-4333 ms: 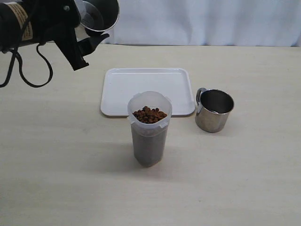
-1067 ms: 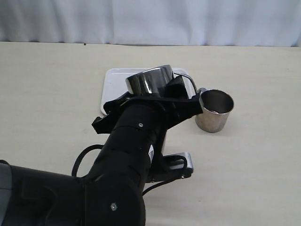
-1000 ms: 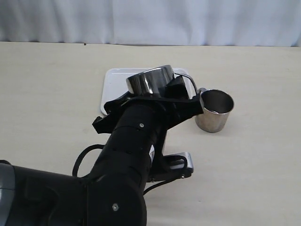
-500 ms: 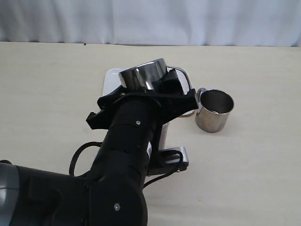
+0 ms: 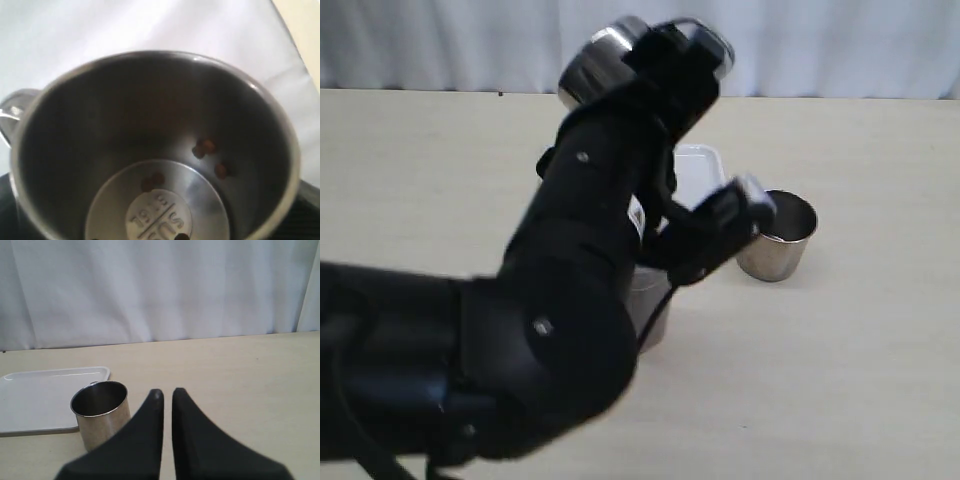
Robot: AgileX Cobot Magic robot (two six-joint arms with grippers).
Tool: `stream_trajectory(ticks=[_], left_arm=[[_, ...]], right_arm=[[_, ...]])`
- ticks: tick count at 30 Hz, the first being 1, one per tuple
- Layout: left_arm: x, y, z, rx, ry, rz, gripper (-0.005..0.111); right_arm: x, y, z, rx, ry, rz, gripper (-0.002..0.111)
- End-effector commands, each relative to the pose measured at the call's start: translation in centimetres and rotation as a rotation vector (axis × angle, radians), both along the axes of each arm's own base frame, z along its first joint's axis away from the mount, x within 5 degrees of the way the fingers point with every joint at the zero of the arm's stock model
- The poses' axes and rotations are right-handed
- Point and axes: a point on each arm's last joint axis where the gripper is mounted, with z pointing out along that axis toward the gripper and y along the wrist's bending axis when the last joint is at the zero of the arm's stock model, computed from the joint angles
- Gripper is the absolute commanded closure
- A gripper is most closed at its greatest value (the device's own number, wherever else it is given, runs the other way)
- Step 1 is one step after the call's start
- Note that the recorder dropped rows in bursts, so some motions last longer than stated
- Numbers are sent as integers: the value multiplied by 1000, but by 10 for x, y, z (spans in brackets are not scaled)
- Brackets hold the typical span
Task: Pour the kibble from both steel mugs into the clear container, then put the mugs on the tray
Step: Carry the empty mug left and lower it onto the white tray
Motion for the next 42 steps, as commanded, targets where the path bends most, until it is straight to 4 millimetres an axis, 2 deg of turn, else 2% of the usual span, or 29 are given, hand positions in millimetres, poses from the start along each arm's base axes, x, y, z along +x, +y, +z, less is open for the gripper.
stream_trajectory(ticks=[1,4,7,11,14,16,20,25,29,32,37,42], left_arm=[[31,25,27,-464,190,-11,107],[63,47,27,-711,411,-60,107],[101,76,17,-933,630,-102,107],[142,125,-9,-1132,888,-121,107],[167,150,-35,-1345,1010,-111,107],[179,158,-53,-1463,1067,-141,107],[198,158,-101,-1638,1130,-233,107],[219,155,-152,-1712,1130,-162,107],[229,147,-175,-1707,1163,-151,107],[231,137,-184,-1689,1184,-142,107],[235,127,-202,-1591,1179,19,107],[235,126,-208,-1570,1179,60,105]], right_arm=[[0,0,-1,-5,0,4,103],[0,0,-1,-5,0,4,103],[0,0,-1,-5,0,4,103],[0,0,-1,-5,0,4,103],[0,0,-1,-5,0,4,103],[0,0,-1,-5,0,4,103],[0,0,-1,-5,0,4,103],[0,0,-1,-5,0,4,103],[0,0,-1,-5,0,4,103],[0,0,-1,-5,0,4,103],[0,0,-1,-5,0,4,103],[0,0,-1,-5,0,4,103]])
